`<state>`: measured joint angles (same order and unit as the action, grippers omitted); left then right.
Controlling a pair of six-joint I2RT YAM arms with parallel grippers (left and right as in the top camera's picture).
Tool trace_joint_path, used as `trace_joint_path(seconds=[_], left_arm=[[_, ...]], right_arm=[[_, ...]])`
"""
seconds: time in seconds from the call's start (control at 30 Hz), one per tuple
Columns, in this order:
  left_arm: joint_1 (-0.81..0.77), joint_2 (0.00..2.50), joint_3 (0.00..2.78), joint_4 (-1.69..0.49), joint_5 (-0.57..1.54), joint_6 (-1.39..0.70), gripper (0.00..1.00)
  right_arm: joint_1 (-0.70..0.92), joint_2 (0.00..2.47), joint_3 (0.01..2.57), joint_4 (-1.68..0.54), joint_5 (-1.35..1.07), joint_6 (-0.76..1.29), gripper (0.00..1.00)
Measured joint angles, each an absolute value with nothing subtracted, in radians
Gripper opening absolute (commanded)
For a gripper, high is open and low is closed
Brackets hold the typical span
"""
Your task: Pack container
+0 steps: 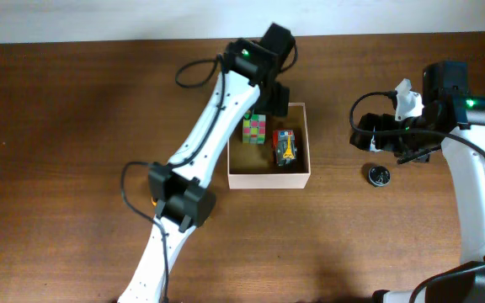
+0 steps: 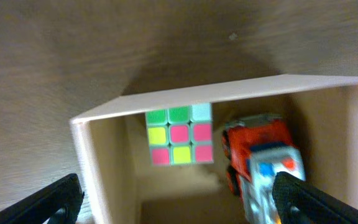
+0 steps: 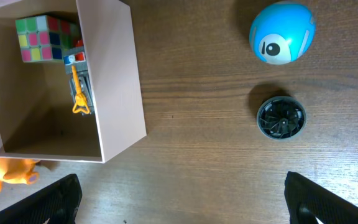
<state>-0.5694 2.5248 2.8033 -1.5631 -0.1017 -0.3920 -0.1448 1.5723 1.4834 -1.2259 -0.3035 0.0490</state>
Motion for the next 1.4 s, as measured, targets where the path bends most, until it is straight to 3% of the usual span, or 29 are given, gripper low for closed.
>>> trace_joint_path(seconds=[0.07, 0.13, 0.2, 0.83, 1.4], left_arm=[[-0.569, 2.483, 2.804, -1.570, -0.086, -0.361, 0.38], [-0.569, 2.453, 2.807, -1.588, -0.061, -0.338, 0.13], [-0.572, 2.440, 2.807, -1.605, -0.033, -0.323, 0.03], [-0.778, 2.519, 2.474, -1.494, 0.005, -0.295, 0.02], [-0.778, 2.519, 2.449, -1.433, -0.088, -0.290, 0.01]], right_arm=[[-0.145, 1.572, 1.483, -1.226, -0.303, 0.048, 0.99], [-0.145, 1.572, 1.483, -1.226, -0.303, 0.049, 0.99], [-0.145, 1.572, 1.483, -1.226, -0.303, 0.048, 0.99], [-0.145, 1.572, 1.483, -1.226, -0.303, 0.049, 0.99], [-0.145, 1.572, 1.483, -1.224, -0.303, 0.049, 0.99]])
